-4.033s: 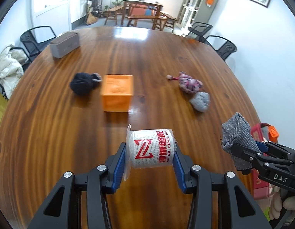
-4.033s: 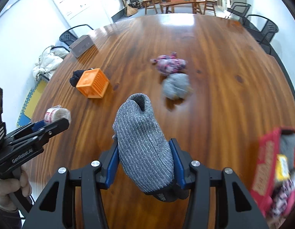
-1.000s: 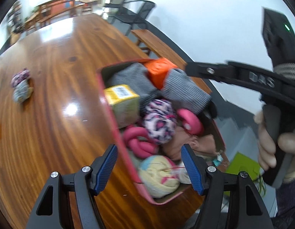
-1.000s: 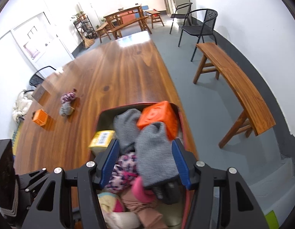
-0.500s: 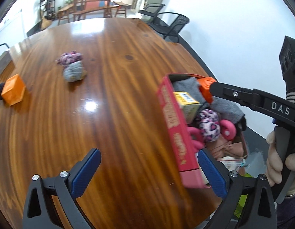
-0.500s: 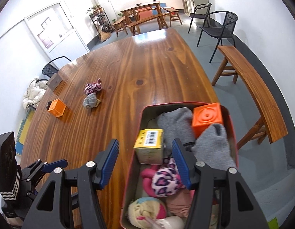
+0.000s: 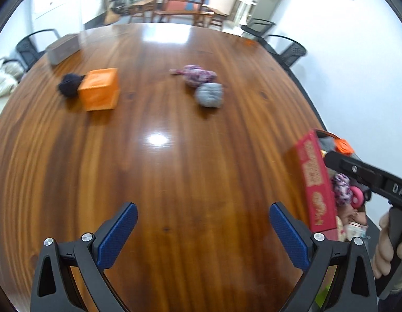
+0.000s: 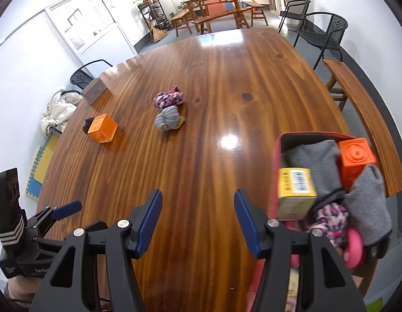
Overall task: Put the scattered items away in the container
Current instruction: 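Move both open tools back from the box toward the remaining table items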
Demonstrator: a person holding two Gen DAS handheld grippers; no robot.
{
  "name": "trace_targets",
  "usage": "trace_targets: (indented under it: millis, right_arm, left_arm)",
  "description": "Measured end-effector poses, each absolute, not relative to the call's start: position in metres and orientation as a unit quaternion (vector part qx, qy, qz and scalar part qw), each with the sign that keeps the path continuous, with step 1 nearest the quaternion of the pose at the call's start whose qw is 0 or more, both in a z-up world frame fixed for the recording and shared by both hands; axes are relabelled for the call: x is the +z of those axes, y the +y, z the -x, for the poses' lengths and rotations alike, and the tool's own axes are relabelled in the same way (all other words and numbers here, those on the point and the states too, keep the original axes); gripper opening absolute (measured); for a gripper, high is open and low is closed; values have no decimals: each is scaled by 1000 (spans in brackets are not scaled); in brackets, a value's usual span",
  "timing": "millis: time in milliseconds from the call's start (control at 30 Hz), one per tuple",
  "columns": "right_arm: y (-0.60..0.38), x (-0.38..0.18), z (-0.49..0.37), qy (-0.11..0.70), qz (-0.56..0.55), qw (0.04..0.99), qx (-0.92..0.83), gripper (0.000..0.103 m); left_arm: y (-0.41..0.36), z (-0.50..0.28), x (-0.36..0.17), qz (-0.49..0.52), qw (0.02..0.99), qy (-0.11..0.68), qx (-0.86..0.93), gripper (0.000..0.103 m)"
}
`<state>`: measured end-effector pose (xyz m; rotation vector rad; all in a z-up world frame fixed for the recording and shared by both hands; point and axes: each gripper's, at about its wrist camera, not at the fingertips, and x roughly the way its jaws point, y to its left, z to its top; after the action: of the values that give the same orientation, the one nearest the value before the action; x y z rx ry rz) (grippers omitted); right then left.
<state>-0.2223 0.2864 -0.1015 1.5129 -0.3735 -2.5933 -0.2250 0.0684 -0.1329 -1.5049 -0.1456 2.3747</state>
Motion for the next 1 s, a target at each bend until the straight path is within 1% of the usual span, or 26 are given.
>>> trace_targets:
  millis: [300, 467, 1000]
  right_arm:
    - [224, -119, 244, -122, -525, 70, -840, 62]
    - [199, -126, 250, -123, -533, 68, -834, 62]
    - [186, -149, 262, -158, -551, 16, -819, 62]
  left_arm:
    - [-10, 244, -144, 533, 114, -77, 835, 102]
    - [-38, 269, -150, 532, 98, -80, 838, 102]
    - [-50, 376, -167, 523, 89, -36, 847, 102]
